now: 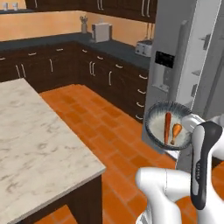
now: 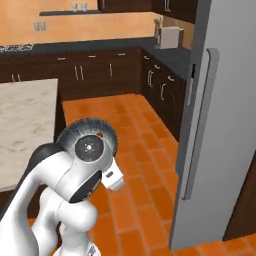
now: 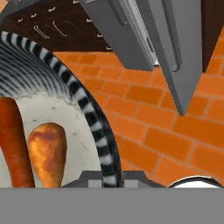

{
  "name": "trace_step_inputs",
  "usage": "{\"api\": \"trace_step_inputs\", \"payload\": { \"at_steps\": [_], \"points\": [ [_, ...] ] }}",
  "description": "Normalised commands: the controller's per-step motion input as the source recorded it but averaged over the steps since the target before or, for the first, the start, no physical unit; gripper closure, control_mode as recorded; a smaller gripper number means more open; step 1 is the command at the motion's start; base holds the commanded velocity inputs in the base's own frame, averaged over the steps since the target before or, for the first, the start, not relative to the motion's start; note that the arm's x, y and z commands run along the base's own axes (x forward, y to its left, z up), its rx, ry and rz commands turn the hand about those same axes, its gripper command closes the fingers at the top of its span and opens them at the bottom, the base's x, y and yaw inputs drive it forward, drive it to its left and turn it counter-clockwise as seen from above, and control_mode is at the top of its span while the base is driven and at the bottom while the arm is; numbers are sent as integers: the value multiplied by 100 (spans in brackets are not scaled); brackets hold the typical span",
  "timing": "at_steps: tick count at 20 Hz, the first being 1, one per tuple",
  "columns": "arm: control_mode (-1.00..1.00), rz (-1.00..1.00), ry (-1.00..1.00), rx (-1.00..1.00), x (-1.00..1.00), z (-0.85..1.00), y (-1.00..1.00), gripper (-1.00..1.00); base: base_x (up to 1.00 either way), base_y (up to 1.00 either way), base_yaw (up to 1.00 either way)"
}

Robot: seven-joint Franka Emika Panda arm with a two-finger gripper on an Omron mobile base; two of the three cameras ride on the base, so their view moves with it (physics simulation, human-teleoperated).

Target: Pick the chicken drumstick and carrot from their plates and place them in the bowl. Then put the bowl in the fridge.

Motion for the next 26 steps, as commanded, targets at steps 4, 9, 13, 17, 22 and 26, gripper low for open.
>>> {"api": "trace_step_inputs", "payload": {
  "at_steps": [4, 9, 13, 17, 22, 26],
  "points": [
    [100, 0, 0, 0, 0, 0, 0, 100, 44, -40, 64],
    [100, 0, 0, 0, 0, 0, 0, 100, 26, -25, 66],
    [100, 0, 0, 0, 0, 0, 0, 100, 11, -18, 36],
    [100, 0, 0, 0, 0, 0, 0, 100, 11, -58, 2],
    [100, 0, 0, 0, 0, 0, 0, 100, 73, -39, 0],
    [100, 0, 0, 0, 0, 0, 0, 100, 100, -14, 0]
  ]
}}
